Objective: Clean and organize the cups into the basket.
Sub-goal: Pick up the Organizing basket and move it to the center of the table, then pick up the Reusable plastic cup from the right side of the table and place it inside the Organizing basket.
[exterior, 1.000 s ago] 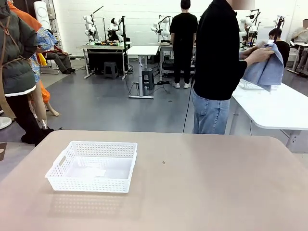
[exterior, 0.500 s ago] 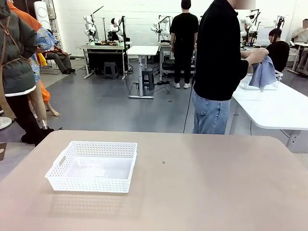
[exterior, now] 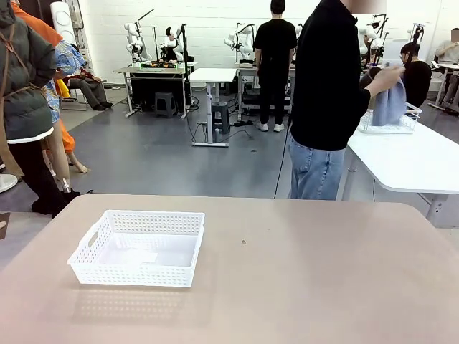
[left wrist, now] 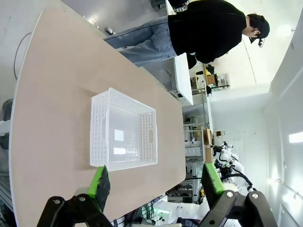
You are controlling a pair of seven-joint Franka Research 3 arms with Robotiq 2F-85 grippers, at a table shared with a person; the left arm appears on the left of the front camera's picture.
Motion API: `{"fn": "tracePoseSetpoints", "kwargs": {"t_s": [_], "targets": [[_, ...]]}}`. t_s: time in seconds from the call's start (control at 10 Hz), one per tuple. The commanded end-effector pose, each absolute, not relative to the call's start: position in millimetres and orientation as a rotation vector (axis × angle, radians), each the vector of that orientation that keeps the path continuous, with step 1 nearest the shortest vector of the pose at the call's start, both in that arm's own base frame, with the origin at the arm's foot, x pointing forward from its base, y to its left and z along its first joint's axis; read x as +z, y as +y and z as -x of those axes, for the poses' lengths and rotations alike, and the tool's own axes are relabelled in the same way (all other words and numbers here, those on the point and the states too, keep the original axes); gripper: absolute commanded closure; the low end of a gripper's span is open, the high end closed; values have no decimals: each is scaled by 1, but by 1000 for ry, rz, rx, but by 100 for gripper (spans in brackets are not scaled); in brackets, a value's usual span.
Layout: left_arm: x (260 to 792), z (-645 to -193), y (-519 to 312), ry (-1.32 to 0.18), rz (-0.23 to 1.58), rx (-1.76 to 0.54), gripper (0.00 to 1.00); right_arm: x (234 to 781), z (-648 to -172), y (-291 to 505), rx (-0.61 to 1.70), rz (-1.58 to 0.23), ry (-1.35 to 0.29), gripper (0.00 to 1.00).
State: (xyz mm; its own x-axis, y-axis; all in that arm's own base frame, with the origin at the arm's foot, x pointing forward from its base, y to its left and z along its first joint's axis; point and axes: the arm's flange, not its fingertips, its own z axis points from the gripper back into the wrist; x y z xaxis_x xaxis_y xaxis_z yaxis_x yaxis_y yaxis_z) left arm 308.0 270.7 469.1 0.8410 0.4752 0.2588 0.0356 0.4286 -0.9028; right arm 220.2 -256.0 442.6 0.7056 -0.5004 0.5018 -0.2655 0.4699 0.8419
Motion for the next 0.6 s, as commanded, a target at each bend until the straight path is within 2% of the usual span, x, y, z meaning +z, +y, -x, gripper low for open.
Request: {"fn": "tracePoseSetpoints", "kwargs": {"t_s": [0.0,0.5], "targets": [[470,-307,272,-532,1110,292,0,443,-223,-257,-164,-1119,-836,0],[470,-307,272,-532,1110,292,0,443,-223,-257,-164,-1119,-836,0]]}}
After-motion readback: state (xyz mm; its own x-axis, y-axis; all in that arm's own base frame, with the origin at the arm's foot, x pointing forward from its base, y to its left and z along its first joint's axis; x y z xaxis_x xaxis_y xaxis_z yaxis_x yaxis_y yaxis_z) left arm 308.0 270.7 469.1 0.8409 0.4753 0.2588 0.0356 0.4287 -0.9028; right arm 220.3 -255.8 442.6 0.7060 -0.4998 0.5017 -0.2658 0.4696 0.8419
